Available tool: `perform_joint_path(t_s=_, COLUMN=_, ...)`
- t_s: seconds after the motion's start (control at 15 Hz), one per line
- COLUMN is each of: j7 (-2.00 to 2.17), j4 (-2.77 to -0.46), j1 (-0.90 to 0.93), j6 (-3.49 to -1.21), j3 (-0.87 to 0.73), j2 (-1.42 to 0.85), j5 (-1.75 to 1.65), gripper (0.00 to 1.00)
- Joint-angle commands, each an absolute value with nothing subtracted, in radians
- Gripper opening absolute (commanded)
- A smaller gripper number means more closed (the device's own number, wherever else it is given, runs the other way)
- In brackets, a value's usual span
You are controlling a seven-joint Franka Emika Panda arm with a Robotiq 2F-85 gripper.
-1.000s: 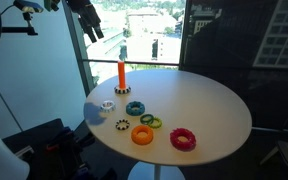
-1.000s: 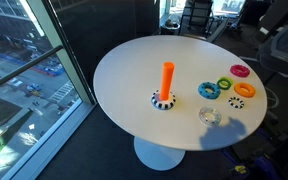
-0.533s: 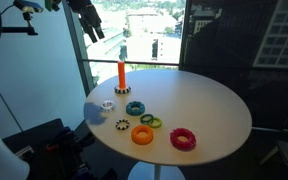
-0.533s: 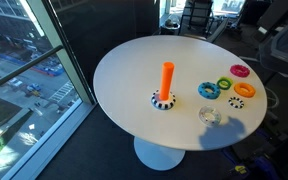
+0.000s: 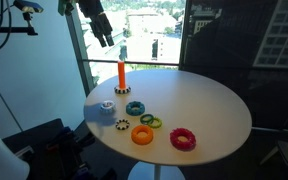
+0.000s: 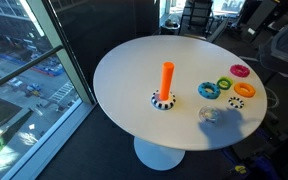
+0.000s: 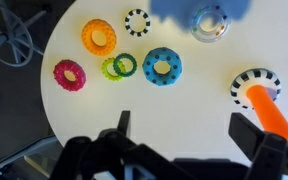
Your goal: Put the blue ring on the stack
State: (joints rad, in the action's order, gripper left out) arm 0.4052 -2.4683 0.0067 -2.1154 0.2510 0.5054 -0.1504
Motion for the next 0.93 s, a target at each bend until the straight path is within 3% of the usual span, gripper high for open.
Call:
perform_joint_path(t_s=0.0, j7=0.372, j4=-2.474, j1=0.014, j6=-2.166, j3=0.195, j2=0.442, j5=-0.120, gripper=1.00)
perform_joint_path(t_s=0.87, j7=0.128, j4=-2.512, j1=0.033, j6=-2.419, j3=0.057, j2=0.160, j5=0.105, gripper=1.00)
